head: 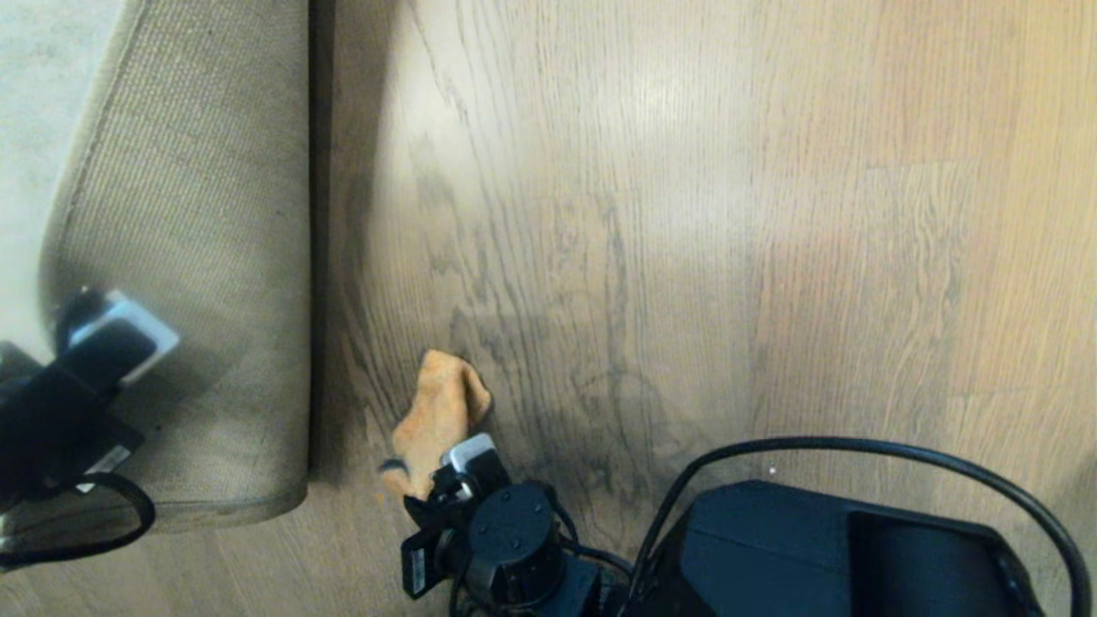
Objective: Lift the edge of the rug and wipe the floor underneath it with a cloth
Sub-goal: Wipe the floor under the carpet with a rag
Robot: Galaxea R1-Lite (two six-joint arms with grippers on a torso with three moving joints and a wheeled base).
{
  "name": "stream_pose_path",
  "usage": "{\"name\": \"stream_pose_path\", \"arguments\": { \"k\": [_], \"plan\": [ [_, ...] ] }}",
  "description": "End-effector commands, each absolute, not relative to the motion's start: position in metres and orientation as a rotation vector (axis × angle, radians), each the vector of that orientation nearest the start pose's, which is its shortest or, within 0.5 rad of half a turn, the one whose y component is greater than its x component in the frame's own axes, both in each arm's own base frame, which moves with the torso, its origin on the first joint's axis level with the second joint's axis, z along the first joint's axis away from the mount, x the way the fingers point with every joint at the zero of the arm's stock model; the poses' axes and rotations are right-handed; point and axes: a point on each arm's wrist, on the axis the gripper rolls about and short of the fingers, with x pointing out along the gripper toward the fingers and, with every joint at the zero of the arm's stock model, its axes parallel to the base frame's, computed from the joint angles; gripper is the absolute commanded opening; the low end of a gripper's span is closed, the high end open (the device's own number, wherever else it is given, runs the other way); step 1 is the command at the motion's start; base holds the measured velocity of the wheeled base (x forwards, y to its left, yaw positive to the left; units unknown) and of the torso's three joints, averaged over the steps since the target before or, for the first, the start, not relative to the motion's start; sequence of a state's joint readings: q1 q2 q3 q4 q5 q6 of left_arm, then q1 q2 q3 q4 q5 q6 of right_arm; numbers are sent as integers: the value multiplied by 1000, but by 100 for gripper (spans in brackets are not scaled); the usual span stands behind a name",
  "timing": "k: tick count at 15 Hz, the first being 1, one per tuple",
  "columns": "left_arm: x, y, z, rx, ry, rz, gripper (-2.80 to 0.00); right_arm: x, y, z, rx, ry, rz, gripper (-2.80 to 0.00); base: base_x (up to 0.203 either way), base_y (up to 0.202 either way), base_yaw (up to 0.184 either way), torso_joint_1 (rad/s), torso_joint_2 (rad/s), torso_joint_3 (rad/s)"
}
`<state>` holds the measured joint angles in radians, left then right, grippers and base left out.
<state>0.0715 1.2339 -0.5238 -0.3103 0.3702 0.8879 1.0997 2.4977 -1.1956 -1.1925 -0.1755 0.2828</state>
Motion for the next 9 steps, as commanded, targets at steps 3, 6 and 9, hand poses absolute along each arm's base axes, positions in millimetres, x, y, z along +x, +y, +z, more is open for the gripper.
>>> {"name": "stream_pose_path", "arguments": {
  "k": [3, 6, 9],
  "plan": [
    [173, 20, 185, 927, 575, 228, -280, 244, 384, 26, 198, 207, 815, -280, 0, 0, 0, 0, 0, 0],
    [173, 20, 185, 927, 575, 228, -280, 267, 353, 30, 171, 176, 744, -280, 0, 0, 0, 0, 0, 0],
    [173, 20, 186, 927, 573, 229, -280, 283, 314, 45, 158, 165, 666, -280, 0, 0, 0, 0, 0, 0]
  ]
}}
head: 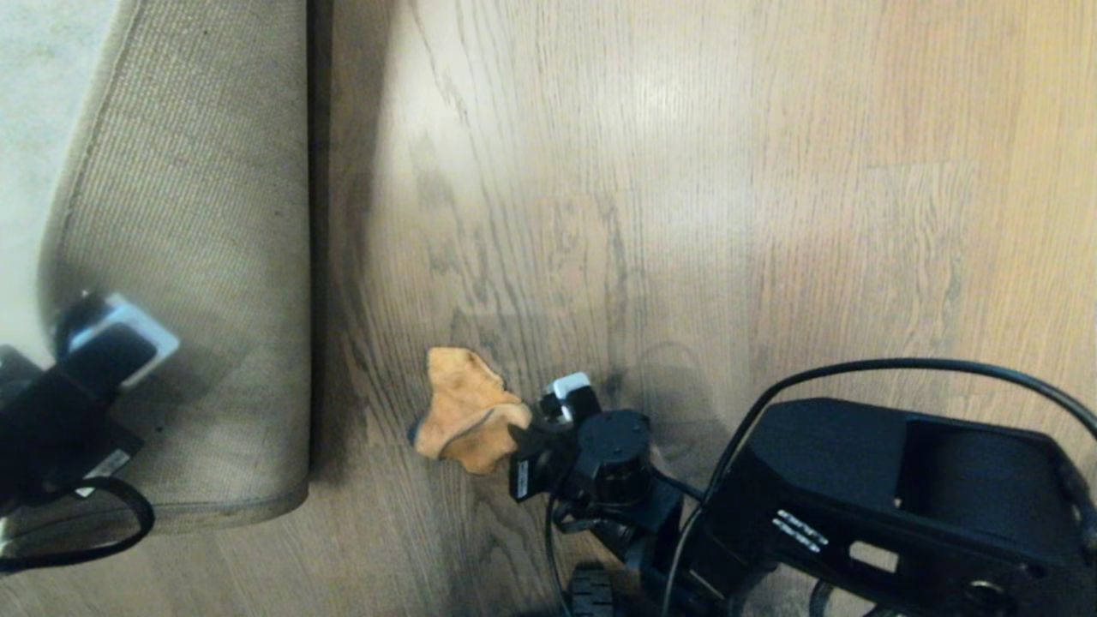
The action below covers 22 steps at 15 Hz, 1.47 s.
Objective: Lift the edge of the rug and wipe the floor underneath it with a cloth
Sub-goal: Wipe the floor under the carpet with a rag
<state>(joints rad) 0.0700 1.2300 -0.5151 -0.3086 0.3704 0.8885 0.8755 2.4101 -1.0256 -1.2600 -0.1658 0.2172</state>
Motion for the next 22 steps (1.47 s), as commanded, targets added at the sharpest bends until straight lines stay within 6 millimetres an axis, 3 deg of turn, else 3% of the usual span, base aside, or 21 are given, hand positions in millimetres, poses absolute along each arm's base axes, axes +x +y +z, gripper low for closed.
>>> {"name": "stream_pose_path", "arguments": {
  "k": [1, 5, 8, 11, 17, 22],
  "plan": [
    [173, 20, 185, 927, 573, 227, -280, 286, 302, 49, 155, 168, 643, -280, 0, 0, 0, 0, 0, 0],
    [173, 20, 186, 925, 569, 227, -280, 298, 263, 70, 167, 149, 563, -280, 0, 0, 0, 0, 0, 0],
    [171, 20, 186, 925, 568, 228, -280, 294, 259, 74, 168, 147, 564, -280, 0, 0, 0, 0, 0, 0],
    [170, 20, 185, 927, 568, 228, -280, 271, 283, 75, 178, 157, 649, -280, 0, 0, 0, 0, 0, 0],
    [167, 20, 184, 928, 570, 227, -280, 192, 356, 61, 196, 219, 910, -280, 0, 0, 0, 0, 0, 0],
    [166, 20, 183, 927, 572, 228, -280, 173, 396, 50, 205, 208, 995, -280, 0, 0, 0, 0, 0, 0]
  ]
}}
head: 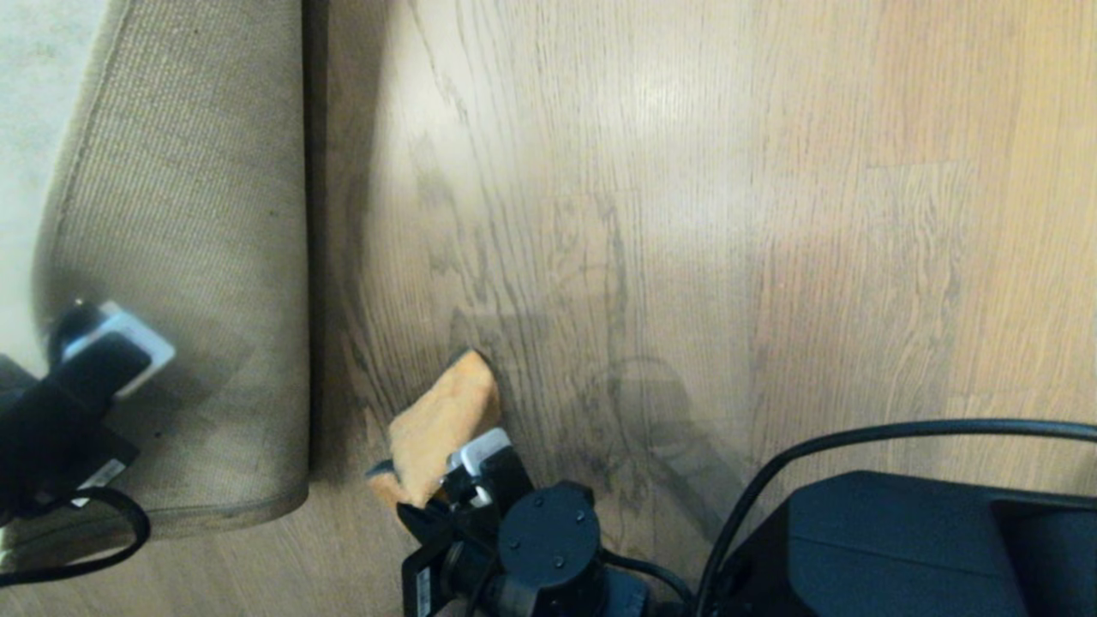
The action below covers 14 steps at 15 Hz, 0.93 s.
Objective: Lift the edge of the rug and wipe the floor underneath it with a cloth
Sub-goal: Wipe the floor under the carpet with a rag
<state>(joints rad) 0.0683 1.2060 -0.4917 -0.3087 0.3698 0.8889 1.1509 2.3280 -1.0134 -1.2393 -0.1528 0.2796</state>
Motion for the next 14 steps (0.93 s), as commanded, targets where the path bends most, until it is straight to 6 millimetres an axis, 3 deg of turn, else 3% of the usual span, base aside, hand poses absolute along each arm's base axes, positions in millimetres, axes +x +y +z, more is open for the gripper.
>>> {"name": "stream_pose_path", "arguments": {
  "k": [1, 4, 8, 11, 14],
  "plan": [
    [166, 20, 183, 928, 571, 227, -280, 172, 402, 48, 211, 200, 1003, -280, 0, 0, 0, 0, 0, 0],
    [165, 19, 181, 930, 578, 222, -280, 175, 411, 45, 220, 188, 1006, -280, 0, 0, 0, 0, 0, 0],
    [165, 19, 181, 932, 578, 221, -280, 177, 404, 41, 211, 198, 988, -280, 0, 0, 0, 0, 0, 0],
    [165, 19, 181, 932, 577, 221, -280, 188, 386, 36, 196, 211, 941, -280, 0, 0, 0, 0, 0, 0],
    [165, 19, 181, 932, 576, 218, -280, 207, 356, 41, 203, 201, 870, -280, 0, 0, 0, 0, 0, 0]
  ]
}}
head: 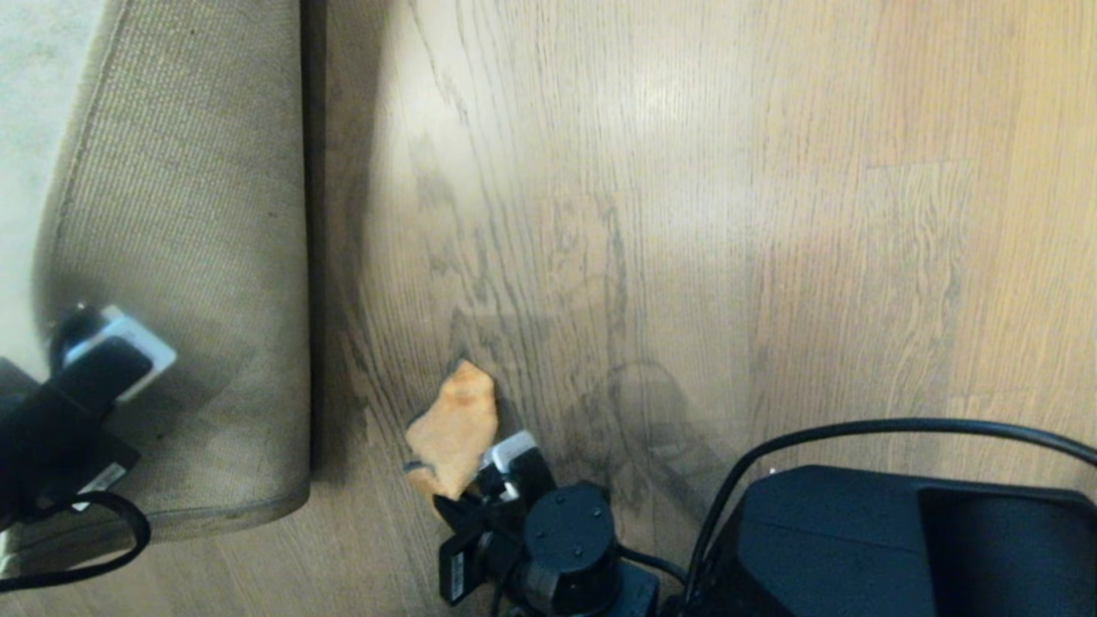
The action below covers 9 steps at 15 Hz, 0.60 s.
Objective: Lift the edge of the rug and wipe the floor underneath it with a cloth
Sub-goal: Wipe the floor under the carpet with a rag
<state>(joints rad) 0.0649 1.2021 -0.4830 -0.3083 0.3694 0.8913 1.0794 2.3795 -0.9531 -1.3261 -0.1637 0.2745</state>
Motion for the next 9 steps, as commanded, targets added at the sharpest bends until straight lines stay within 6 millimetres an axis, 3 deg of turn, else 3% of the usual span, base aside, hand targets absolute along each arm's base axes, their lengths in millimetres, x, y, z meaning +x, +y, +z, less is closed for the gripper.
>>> {"name": "stream_pose_path", "arguments": {
  "k": [1, 6, 9],
  "plan": [
    [165, 19, 181, 932, 578, 217, -280, 215, 343, 45, 207, 195, 839, -280, 0, 0, 0, 0, 0, 0],
    [165, 19, 181, 931, 577, 216, -280, 248, 291, 65, 224, 167, 699, -280, 0, 0, 0, 0, 0, 0],
    [165, 19, 181, 931, 576, 216, -280, 250, 279, 70, 224, 167, 678, -280, 0, 0, 0, 0, 0, 0]
  ]
}}
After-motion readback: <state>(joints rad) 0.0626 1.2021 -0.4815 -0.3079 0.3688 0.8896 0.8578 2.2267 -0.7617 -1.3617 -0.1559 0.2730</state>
